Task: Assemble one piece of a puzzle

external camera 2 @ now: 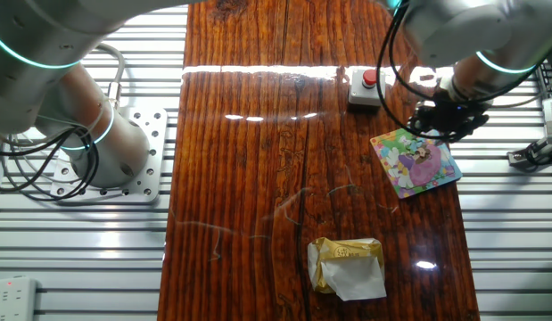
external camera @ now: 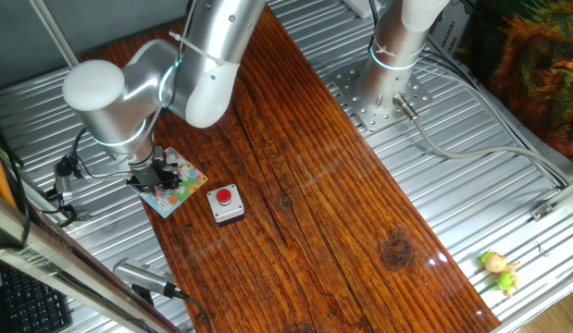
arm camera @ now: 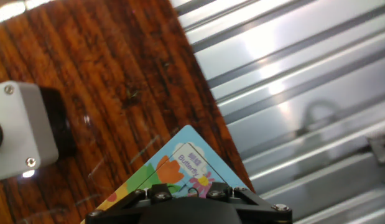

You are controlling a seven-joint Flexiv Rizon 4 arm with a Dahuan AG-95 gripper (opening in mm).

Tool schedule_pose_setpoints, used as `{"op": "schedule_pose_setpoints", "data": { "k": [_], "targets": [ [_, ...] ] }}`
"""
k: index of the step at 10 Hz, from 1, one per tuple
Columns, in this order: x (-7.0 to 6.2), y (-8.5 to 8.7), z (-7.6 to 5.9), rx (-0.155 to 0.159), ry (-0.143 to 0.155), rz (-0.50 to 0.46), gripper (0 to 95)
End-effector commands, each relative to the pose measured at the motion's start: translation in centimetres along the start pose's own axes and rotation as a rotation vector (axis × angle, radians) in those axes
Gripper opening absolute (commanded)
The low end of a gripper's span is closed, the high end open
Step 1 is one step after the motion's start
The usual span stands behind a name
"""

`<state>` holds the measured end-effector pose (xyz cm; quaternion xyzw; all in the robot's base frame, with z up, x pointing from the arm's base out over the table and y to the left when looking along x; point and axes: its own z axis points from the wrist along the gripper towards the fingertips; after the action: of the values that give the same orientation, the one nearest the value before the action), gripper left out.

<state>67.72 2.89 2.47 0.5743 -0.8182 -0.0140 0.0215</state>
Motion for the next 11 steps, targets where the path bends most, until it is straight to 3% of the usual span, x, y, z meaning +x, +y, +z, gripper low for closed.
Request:
{"op": "schedule_pose_setpoints", "data": {
  "k": [1, 2, 6, 11],
  "targets": [
    [0.22, 0.05, -0.24, -0.001, 0.001, 0.003, 38.0],
    [0.25, 0.07, -0.27, 0.002, 0.003, -0.014, 57.0],
    [0.28, 0.16, -0.27, 0.009, 0.043, -0.091, 57.0],
    [0.44, 0.24, -0.31, -0.004, 0.043, -0.107, 57.0]
  ]
}}
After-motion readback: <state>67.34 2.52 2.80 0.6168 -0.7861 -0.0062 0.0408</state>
